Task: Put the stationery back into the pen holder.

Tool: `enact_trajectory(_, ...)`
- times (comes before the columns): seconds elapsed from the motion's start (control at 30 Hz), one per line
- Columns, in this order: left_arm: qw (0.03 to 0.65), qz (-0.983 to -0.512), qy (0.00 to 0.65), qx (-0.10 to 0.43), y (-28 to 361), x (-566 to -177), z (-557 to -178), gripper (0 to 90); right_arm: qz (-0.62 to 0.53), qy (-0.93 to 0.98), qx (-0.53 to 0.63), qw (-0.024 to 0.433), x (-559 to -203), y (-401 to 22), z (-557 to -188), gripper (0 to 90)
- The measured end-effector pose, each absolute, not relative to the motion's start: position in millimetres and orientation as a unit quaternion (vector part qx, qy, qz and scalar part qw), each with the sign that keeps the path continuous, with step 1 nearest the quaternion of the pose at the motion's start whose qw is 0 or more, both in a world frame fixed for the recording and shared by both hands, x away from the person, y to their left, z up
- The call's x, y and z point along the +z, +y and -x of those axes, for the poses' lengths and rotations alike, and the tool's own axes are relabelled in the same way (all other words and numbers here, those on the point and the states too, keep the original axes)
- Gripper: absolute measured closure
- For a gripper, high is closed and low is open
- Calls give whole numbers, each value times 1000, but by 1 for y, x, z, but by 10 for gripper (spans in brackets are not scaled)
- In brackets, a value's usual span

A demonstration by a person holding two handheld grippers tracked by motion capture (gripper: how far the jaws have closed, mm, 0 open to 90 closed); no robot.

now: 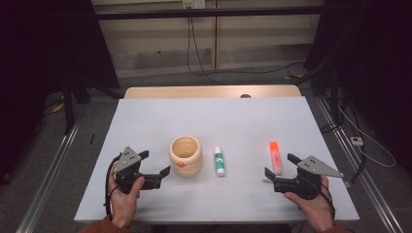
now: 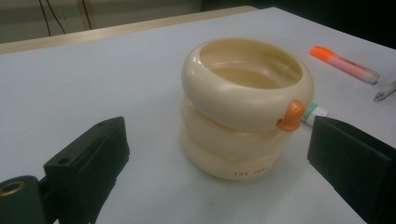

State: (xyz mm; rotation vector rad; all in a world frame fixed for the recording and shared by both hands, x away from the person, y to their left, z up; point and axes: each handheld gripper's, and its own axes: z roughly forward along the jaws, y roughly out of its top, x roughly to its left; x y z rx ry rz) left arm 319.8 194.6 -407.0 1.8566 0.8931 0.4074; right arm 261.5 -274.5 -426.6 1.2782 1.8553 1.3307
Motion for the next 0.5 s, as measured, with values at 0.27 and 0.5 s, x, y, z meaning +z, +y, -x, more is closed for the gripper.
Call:
enact_trajectory(0.27,497,-768,368,167,194,-407,-322,50,-459,711,471,249,-427,-260,-267,59)
enact_trajectory(0.5,499,-768,364,169,193,-405,-322,50,-447,730,459,235,-425,-242,-272,78)
